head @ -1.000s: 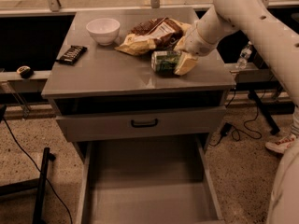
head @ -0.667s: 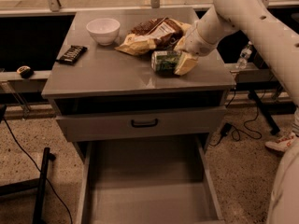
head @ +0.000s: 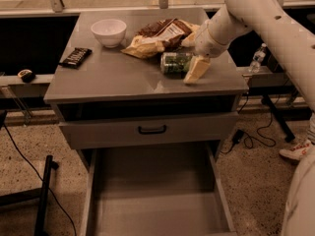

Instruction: Pick green can from middle drawer and place on counter

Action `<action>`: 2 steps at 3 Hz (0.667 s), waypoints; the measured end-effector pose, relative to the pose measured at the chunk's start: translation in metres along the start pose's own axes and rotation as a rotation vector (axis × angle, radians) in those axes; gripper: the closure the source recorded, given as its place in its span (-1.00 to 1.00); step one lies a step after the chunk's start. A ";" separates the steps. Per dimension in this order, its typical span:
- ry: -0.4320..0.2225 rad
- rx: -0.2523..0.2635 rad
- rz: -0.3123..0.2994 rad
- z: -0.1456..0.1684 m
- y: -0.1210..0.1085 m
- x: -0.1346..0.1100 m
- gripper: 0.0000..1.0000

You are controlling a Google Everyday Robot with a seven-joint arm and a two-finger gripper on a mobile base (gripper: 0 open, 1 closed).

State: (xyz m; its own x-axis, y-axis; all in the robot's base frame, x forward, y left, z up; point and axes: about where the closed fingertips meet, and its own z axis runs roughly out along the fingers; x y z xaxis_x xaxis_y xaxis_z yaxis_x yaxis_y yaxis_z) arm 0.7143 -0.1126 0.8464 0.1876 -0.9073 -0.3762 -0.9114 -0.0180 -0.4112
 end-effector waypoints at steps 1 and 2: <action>0.000 0.000 0.000 0.000 0.000 0.000 -1.00; 0.007 -0.001 0.015 -0.006 0.002 0.002 -1.00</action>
Offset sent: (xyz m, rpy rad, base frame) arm -0.0092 -0.0145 0.0162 -0.0033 0.0101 -0.0445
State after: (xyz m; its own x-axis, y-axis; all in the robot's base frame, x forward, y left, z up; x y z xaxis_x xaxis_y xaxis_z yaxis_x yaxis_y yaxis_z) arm 0.7109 -0.1168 0.8503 0.1708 -0.9106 -0.3763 -0.9146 -0.0045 -0.4043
